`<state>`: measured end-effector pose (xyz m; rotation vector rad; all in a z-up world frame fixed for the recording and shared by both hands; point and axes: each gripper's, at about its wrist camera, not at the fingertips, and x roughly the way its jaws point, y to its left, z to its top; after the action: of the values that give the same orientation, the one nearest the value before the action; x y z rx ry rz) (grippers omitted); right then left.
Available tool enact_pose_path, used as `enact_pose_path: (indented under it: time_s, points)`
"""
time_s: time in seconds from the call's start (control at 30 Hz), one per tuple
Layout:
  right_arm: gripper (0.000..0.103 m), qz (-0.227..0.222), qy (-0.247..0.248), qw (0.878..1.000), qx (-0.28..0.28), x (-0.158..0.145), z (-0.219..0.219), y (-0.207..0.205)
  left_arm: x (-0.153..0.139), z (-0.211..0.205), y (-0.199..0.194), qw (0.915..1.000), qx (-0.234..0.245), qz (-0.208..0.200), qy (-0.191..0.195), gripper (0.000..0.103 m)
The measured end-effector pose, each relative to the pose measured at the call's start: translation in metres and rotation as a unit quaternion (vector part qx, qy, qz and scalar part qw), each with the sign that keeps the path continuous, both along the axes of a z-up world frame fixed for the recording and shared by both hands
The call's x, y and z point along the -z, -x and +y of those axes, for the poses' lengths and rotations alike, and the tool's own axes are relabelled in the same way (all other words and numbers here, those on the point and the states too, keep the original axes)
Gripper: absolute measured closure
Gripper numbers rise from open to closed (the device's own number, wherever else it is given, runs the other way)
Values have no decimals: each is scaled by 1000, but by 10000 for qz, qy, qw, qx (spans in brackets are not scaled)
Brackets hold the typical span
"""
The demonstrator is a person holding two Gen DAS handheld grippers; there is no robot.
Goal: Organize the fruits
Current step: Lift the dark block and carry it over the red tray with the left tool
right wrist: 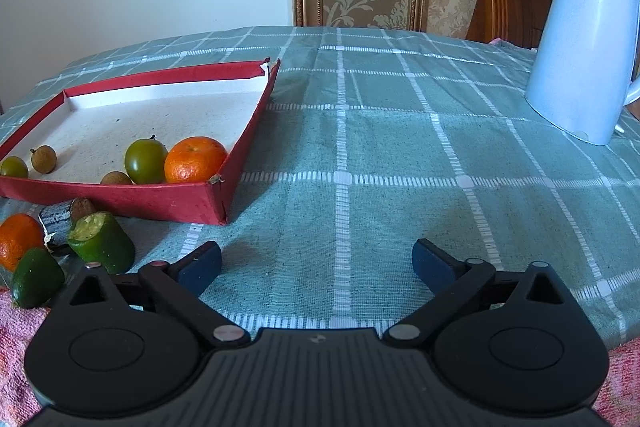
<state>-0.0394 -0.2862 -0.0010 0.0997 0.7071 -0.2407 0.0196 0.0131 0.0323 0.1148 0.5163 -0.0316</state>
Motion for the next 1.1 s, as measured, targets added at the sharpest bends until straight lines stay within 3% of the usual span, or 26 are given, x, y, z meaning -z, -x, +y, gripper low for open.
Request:
enact_pose_path:
  time_s: [0.3,0.37,0.4,0.43,0.63,0.8,0.87,0.9,0.93,1.0,1.03,1.1]
  points:
    - [0,4,-8,10000,-10,0,0,0,-20,-39,-20,9991,229,-256,-256,71]
    - [0,4,-8,10000,-12,0,0,-1,-22,-47,-28,9987,317,-274,-293,80]
    - [0,4,-9,10000,-13,0,0,-1,-24,-50,-31,9986,350,-268,-287,94]
    - [0,4,-11,10000,-13,0,0,-1,-25,-51,-34,9987,361,-252,-255,98]
    - [0,0,-16,10000,-18,0,0,-1,-35,-36,-44,9991,307,-302,-65,102]
    - [0,-8,-35,10000,-20,0,0,-1,-41,-26,-45,9974,652,-308,57,102]
    - [0,-24,-62,10000,-21,0,0,-1,-42,-19,-45,9957,876,-134,267,96]
    - [0,-31,-72,10000,-24,0,-1,-1,-43,-15,-40,9953,916,-177,250,83]
    - [0,-27,-66,10000,-25,0,-1,-1,-43,-11,-35,9955,905,-217,161,44]
    - [0,-28,-67,10000,-24,0,-1,-1,-41,3,-21,9951,903,-391,69,2]
    - [0,-28,-65,10000,-25,0,-1,-1,-39,10,-13,9935,979,-573,70,0]
    - [0,-22,-55,10000,-24,0,0,-1,-32,20,-8,9936,998,-535,-48,0]
